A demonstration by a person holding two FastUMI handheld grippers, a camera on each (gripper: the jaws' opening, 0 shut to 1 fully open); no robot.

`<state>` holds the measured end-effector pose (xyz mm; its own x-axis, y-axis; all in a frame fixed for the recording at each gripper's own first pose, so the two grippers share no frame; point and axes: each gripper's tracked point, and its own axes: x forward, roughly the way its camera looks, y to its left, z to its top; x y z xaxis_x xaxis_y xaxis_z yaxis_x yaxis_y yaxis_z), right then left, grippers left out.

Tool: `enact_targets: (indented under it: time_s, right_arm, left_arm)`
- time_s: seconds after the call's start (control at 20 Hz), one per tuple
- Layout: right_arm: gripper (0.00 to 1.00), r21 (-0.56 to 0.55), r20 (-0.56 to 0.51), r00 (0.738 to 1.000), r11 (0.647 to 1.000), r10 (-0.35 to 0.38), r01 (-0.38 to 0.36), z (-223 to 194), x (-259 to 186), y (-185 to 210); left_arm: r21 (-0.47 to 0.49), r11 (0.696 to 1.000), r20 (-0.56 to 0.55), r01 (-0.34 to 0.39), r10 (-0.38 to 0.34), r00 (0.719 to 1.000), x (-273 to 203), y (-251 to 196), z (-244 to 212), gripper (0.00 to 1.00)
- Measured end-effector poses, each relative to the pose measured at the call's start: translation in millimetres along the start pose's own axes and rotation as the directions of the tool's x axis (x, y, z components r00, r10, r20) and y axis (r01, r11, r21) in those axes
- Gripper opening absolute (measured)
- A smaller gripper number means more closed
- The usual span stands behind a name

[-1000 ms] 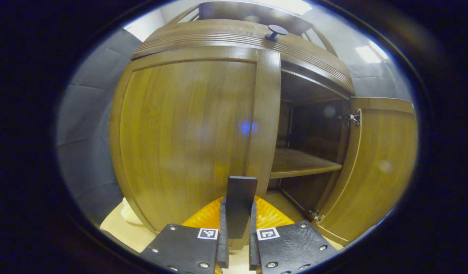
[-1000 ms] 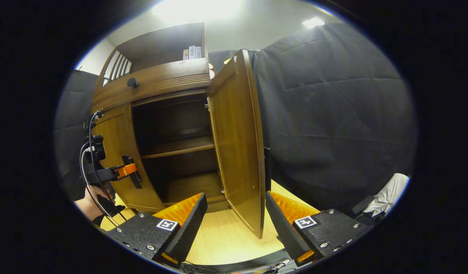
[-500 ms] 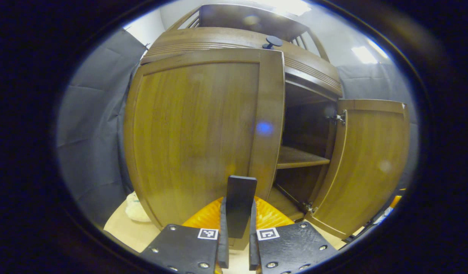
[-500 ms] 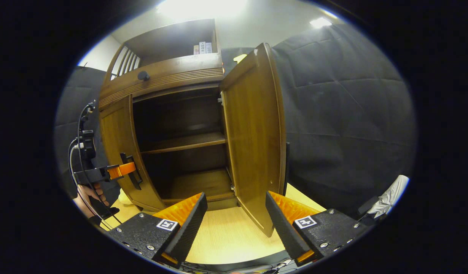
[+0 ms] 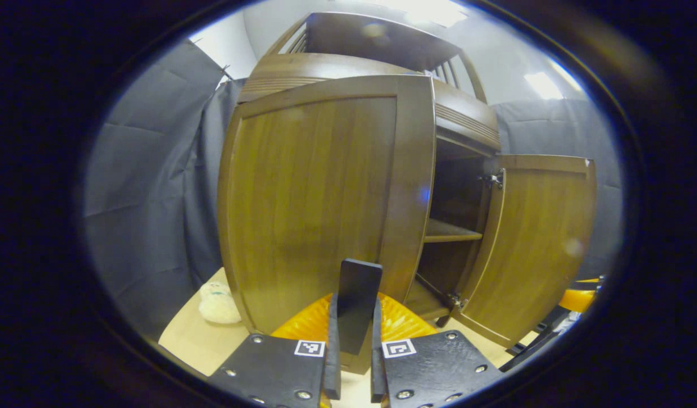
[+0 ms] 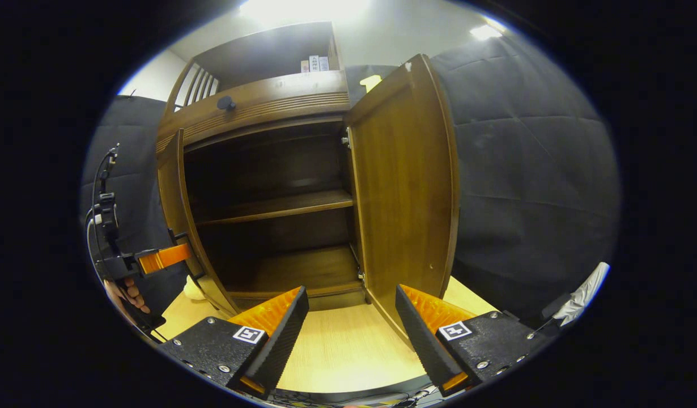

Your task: Open the right door of the double-door shoe cabinet with the right hand, and open the left door with the left hand.

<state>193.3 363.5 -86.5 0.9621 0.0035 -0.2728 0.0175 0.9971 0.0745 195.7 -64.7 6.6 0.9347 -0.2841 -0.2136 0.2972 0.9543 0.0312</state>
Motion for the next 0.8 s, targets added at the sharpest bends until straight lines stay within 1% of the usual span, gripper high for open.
enact_targets:
  time_s: [0.05, 0.1, 0.15, 0.35, 0.55, 0.6, 0.75, 0.8]
  right_arm:
    - [0.96, -0.003, -0.004, 1.000, 1.000, 0.009, -0.009, -2, 2, 4]
    - [0.92, -0.006, -0.008, 1.000, 1.000, 0.019, -0.019, -3, 4, 8]
    - [0.96, -0.008, -0.012, 1.000, 1.000, 0.028, -0.028, -4, 6, 11]
    - [0.95, -0.019, -0.034, 0.997, 0.997, 0.074, -0.075, -10, 13, 32]
    - [0.95, -0.018, -0.052, 0.991, 0.992, 0.124, -0.125, -14, 20, 55]
    - [0.95, -0.018, -0.052, 0.990, 0.991, 0.133, -0.135, -13, 21, 60]
    - [0.95, -0.016, -0.060, 0.985, 0.986, 0.165, -0.166, -16, 27, 76]
    - [0.95, -0.013, -0.067, 0.982, 0.984, 0.179, -0.180, -18, 28, 82]
  left_arm:
    - [-0.001, 1.000, -0.001, -0.002, 0.002, 1.000, -4, 3, 0, 0.20]
    - [-0.005, 1.000, 0.001, -0.005, 0.005, 1.000, -8, 5, 1, 0.22]
    - [-0.008, 1.000, 0.002, -0.009, 0.009, 1.000, -14, 8, 0, 0.22]
    - [-0.014, 1.000, 0.012, -0.021, 0.022, 1.000, -30, 22, 2, 0.22]
    - [-0.049, 0.997, 0.035, -0.061, 0.063, 0.997, -60, 45, -4, 0.28]
    - [-0.058, 0.995, 0.042, -0.084, 0.086, 0.995, -66, 50, -4, 0.28]
    - [-0.036, 0.994, 0.045, -0.105, 0.107, 0.993, -77, 60, -2, 0.13]
    - [-0.038, 0.993, 0.047, -0.108, 0.110, 0.993, -81, 66, -2, 0.19]
